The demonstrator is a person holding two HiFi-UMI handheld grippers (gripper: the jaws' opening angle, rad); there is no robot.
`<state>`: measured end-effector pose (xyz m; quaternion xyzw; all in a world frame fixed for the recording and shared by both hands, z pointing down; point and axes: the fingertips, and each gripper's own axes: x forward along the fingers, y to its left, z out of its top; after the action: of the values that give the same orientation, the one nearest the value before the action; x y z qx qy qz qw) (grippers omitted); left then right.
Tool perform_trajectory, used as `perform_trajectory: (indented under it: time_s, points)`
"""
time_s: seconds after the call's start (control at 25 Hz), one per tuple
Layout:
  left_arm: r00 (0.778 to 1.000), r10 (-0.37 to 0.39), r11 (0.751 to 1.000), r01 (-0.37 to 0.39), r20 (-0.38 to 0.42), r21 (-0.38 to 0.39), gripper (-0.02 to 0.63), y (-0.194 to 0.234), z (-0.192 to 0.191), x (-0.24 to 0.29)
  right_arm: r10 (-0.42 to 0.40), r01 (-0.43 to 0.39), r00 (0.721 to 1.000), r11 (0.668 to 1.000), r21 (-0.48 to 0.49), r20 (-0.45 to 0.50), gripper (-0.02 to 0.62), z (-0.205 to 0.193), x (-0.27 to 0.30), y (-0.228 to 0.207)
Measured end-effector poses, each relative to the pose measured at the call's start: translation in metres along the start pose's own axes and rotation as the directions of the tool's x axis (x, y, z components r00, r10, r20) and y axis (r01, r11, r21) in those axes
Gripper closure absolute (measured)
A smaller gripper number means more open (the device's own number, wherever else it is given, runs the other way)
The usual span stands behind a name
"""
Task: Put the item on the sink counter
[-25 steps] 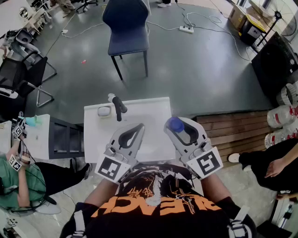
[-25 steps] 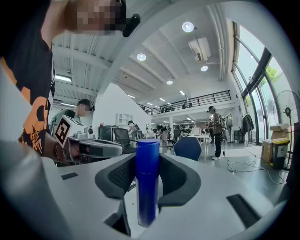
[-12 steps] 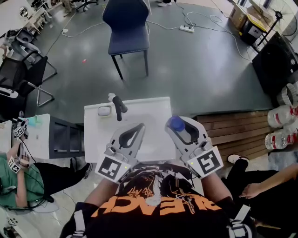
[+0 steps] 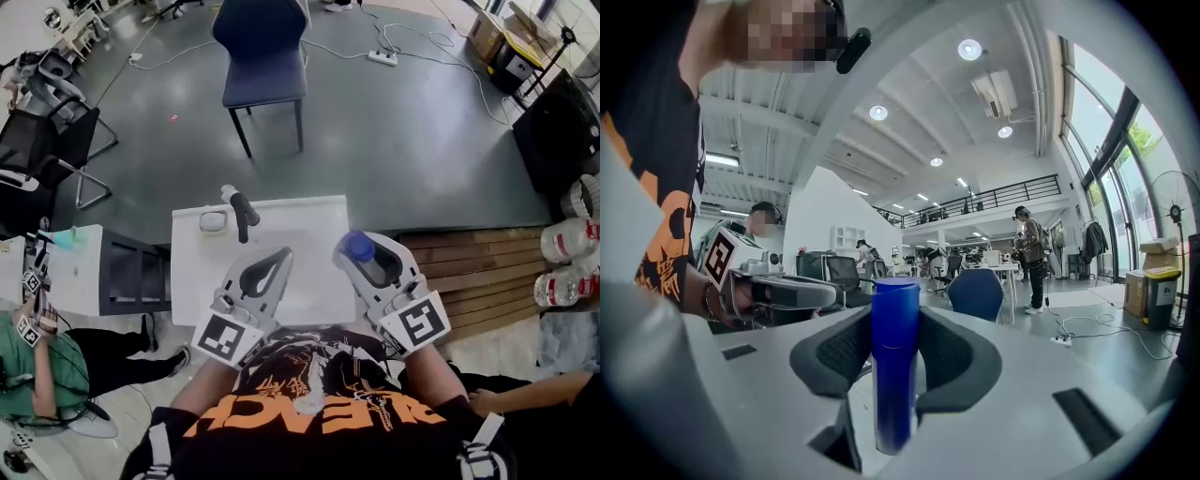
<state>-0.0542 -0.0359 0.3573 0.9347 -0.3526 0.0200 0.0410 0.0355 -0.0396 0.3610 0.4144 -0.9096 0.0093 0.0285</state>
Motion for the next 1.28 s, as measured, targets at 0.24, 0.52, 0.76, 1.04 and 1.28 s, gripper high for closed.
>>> perform_trajectory:
  time_s: [0.24,0.52,0.76,1.04,1.28]
  points:
    - [1.0,0.018,1.0,-0.018,-0.011,0.006,0.591,0.011,-0.006,-0.004,0.002,-0.002,1.0,1.0,0.0,-0.007,0.431,-0.008,0.012,-0.003]
    - [0.999,0.039,0.999,-0.038,-0.023,0.007,0.591,0.019,-0.009,-0.002,0.008,-0.008,1.0,1.0,0.005,-0.019,0.431,-0.016,0.021,-0.012]
    - [0.998,0.059,0.998,-0.059,-0.035,0.005,0.591,0.031,-0.016,0.001,0.003,-0.003,0.999,1.0,0.01,-0.05,0.431,-0.03,0.031,-0.021]
    - [0.995,0.074,0.997,-0.074,-0.063,-0.008,0.591,0.04,-0.035,0.007,-0.011,0.012,0.995,1.0,0.015,-0.097,0.431,-0.052,0.041,-0.031]
    - [0.993,0.079,0.997,-0.08,-0.084,-0.015,0.591,0.048,-0.044,0.014,-0.019,0.021,0.991,1.0,0.017,-0.132,0.431,-0.073,0.051,-0.041]
